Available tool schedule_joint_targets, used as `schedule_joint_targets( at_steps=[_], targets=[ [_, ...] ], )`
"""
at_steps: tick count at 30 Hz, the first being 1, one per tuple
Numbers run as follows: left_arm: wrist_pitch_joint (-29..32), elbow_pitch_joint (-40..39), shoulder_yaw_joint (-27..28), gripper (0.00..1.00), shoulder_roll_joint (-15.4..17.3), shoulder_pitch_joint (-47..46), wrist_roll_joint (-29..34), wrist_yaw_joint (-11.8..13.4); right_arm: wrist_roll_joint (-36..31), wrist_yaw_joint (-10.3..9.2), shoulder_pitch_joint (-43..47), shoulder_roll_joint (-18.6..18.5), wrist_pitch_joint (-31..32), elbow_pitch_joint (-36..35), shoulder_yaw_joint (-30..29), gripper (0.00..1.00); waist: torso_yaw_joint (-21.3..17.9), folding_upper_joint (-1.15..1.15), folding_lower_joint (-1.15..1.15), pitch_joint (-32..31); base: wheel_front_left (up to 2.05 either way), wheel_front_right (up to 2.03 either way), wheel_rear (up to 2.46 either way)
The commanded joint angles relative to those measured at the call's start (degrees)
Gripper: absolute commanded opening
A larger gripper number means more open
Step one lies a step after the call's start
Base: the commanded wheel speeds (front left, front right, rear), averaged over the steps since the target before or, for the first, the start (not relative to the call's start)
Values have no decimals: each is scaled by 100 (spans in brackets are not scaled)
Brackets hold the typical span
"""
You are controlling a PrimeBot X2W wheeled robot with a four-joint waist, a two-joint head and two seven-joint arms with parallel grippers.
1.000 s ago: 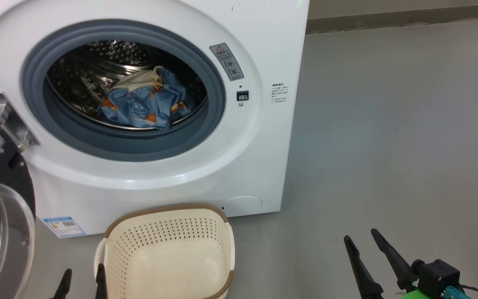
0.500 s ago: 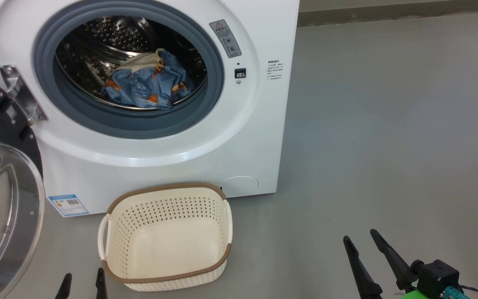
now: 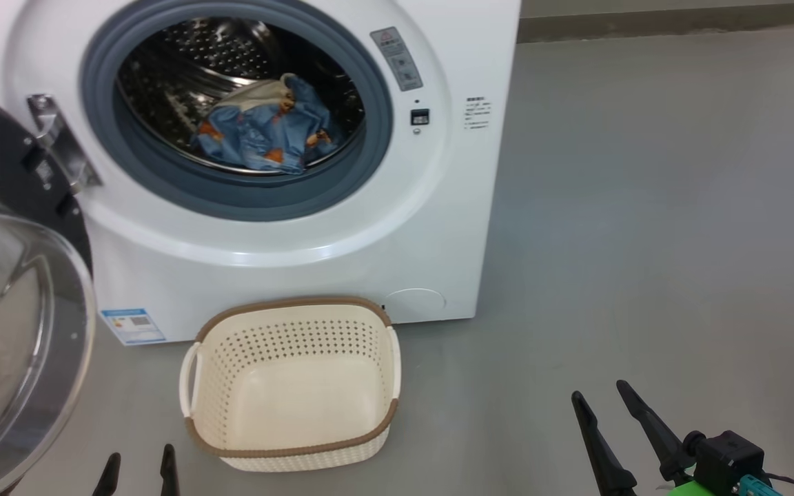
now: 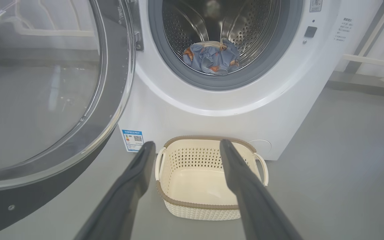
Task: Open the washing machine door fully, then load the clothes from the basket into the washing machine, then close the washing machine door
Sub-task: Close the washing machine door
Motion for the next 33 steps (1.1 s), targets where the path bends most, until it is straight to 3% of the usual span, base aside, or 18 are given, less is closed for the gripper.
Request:
schedule_joint_targets(
  at_steps=[1, 9, 21, 33],
  targets=[
    [-37, -176, 196, 100, 38, -137, 41, -17, 62, 10, -48, -68, -27, -133, 130, 100, 285, 0, 0, -27, 0, 0, 0],
    [-37, -322, 393, 100, 38, 41, -20, 72, 100, 10, -118, -108, -27, -91, 285, 100, 1107, 0, 0, -83, 0, 0, 0],
    [-37, -436, 705, 100, 38, 279, -88, 158, 160, 10, -244, -160, -27, -42, 507, 100, 2816, 0, 0, -208, 0, 0, 0],
    [-37, -1011, 1075, 100, 38, 618, -661, 648, 369, 10, -1055, -340, -27, 282, 1358, 100, 3048, 0, 0, 71, 0, 0, 0]
  ],
)
